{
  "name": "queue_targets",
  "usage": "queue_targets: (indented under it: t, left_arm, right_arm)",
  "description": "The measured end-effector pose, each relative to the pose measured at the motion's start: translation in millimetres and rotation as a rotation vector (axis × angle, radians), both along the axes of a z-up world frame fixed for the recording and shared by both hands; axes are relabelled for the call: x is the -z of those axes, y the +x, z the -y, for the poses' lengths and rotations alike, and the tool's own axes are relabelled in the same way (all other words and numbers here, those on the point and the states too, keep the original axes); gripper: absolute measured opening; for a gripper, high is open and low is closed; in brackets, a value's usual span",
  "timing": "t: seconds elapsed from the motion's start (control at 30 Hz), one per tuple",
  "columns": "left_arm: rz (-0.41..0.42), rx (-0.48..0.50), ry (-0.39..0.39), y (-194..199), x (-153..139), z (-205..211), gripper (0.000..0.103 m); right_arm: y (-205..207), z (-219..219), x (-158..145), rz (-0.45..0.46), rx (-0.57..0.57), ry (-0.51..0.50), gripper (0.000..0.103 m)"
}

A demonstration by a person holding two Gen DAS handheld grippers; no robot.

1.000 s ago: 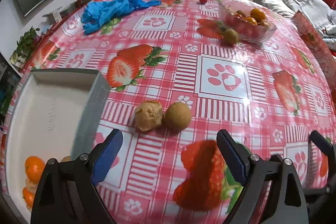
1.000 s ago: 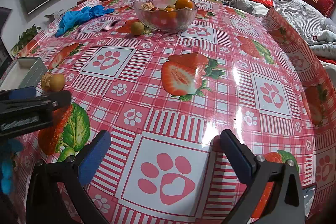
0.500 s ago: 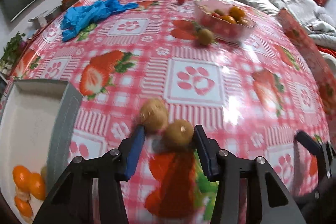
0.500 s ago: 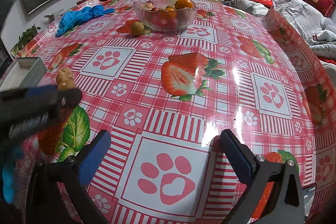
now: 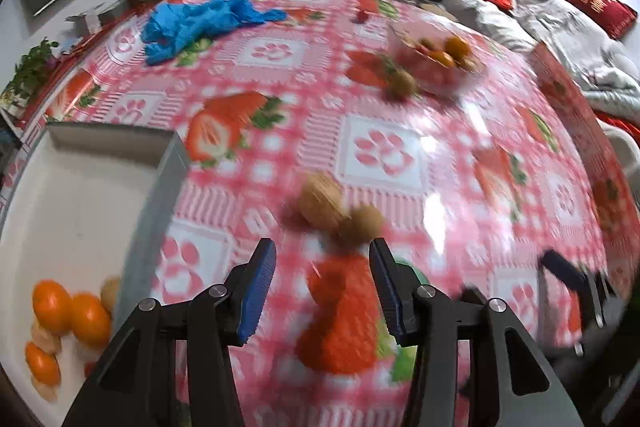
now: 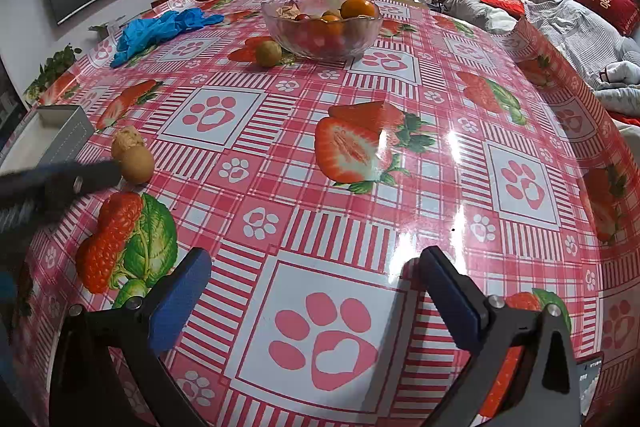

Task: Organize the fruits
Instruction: 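Grasp the walnut with the left tool while the right tool grasps the kiwi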

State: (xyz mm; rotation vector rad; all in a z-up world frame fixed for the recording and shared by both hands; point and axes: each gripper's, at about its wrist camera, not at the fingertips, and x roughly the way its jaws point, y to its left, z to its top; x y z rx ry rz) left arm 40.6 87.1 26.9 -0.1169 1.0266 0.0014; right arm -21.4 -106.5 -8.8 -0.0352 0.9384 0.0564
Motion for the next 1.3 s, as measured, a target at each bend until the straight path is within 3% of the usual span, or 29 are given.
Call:
queue_targets:
  t: [0.27,0.67,0.7,0.77,1.3]
  left_arm:
    - [-0.014,-0.065,-0.046,29.9,8.2,-16.2,0.050]
    - [-0.008,-0.001,0.061,49.2,18.9,11.3,0.050]
    - [-0.005,0.010,0.075,48.3,19.5,13.8,0.049]
    - [0.011,0.030,0.073,44.3,18.6,16.4,0.036]
    - [0.011,0.076,0.070,-18.7,16.5,11.6,0.035]
  right_arm:
    - [0.1,0.0,0.0,0.000,0.000,0.000,0.103]
    - [0.3,0.6,0.4,0.000,0.000,0.001,0.103]
    - [0.3,0.6,0.4,0.000,0.000,0.001,0.103]
    - [0.3,0.7,0.5,0.000,0.000,0.001,0.103]
    - [0.6,0.5,0.4,0.000,0.000,0.000,0.103]
